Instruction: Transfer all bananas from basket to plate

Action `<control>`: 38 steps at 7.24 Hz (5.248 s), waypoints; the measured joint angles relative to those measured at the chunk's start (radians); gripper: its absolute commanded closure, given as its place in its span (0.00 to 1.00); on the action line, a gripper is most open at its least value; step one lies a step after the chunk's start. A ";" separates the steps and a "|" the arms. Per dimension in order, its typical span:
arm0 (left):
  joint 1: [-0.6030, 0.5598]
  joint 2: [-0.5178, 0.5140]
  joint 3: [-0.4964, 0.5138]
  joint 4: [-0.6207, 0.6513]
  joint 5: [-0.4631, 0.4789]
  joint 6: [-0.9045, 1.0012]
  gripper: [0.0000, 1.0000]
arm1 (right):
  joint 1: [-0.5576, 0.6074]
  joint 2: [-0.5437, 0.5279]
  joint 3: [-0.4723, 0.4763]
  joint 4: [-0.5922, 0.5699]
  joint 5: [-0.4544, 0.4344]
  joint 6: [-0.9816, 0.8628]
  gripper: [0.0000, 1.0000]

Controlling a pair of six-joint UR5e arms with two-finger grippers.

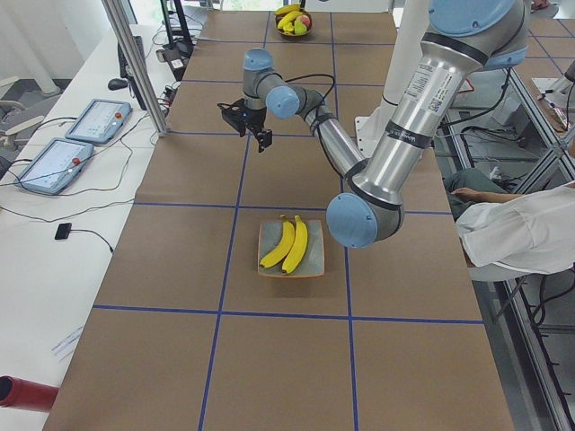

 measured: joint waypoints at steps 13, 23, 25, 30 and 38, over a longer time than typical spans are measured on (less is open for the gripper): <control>0.033 -0.008 0.035 -0.143 0.000 -0.050 0.00 | 0.030 0.047 0.313 -0.224 0.204 -0.034 1.00; 0.118 -0.292 0.366 -0.670 0.003 -0.442 0.00 | -0.750 0.608 0.559 -0.245 0.384 1.043 1.00; 0.128 -0.312 0.390 -0.737 0.004 -0.525 0.00 | -0.842 0.661 0.552 -0.126 0.330 1.184 1.00; 0.157 -0.318 0.400 -0.818 0.008 -0.616 0.02 | -0.873 0.697 0.547 0.111 0.275 1.426 1.00; 0.175 -0.304 0.401 -0.937 0.009 -0.703 1.00 | -0.903 0.720 0.548 0.219 0.236 1.516 0.29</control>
